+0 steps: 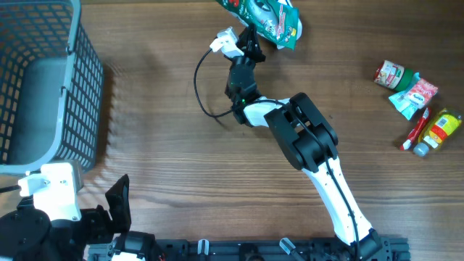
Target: Scan the item barcode
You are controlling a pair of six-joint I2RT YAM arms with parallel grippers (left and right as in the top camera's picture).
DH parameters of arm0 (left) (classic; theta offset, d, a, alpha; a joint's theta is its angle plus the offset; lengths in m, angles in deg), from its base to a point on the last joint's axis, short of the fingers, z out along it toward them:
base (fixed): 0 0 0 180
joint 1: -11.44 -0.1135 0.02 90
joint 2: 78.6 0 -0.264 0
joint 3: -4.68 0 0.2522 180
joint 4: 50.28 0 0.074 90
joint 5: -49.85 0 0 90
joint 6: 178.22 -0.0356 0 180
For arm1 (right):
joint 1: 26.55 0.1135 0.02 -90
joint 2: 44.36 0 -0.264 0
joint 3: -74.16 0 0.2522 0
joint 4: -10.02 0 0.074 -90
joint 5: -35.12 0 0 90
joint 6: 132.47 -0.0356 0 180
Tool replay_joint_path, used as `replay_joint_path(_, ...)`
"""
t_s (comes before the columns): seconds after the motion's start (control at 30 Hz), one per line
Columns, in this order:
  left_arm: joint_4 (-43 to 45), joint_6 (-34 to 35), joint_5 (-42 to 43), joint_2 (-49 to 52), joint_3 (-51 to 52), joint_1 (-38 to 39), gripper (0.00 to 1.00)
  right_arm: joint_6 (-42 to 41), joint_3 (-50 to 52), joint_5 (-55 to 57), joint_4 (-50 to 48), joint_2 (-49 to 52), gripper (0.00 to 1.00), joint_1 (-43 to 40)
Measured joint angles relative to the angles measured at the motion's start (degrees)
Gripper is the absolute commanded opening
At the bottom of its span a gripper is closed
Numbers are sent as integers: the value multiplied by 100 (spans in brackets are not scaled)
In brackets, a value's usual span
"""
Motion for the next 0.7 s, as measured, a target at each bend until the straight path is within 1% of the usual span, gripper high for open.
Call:
replay_joint_path(0.2, 0, 0, 0, 2, 0, 0, 100, 273, 0, 50, -92, -11, 4, 0)
replay_joint_path(0.33, 0, 0, 0, 2, 0, 0, 100, 573, 0, 212, -149, -330, 4, 39)
replay_joint_path(0.43, 0, 0, 0, 0, 0, 0, 100, 647, 0, 431, -170, -638, 4, 92)
replay_joint_path(0.5, 0, 0, 0, 0, 0, 0, 100, 664, 0, 699, -160, -1056, 4, 46)
replay_joint_path(0.57, 0, 0, 0, 0, 0, 0, 100, 570, 2, 1064, 48, -1744, 4, -164)
replay_joint_path(0.63, 0, 0, 0, 0, 0, 0, 100, 442, 2, 1456, 505, -2653, 4, -614)
replay_joint_path(0.67, 0, 0, 0, 0, 0, 0, 100, 413, 2, 1574, 730, -2955, 4, -820)
replay_joint_path(0.7, -2, 0, 0, 0, 0, 0, 100, 321, 2, 1696, 1290, -3314, 4, -1110)
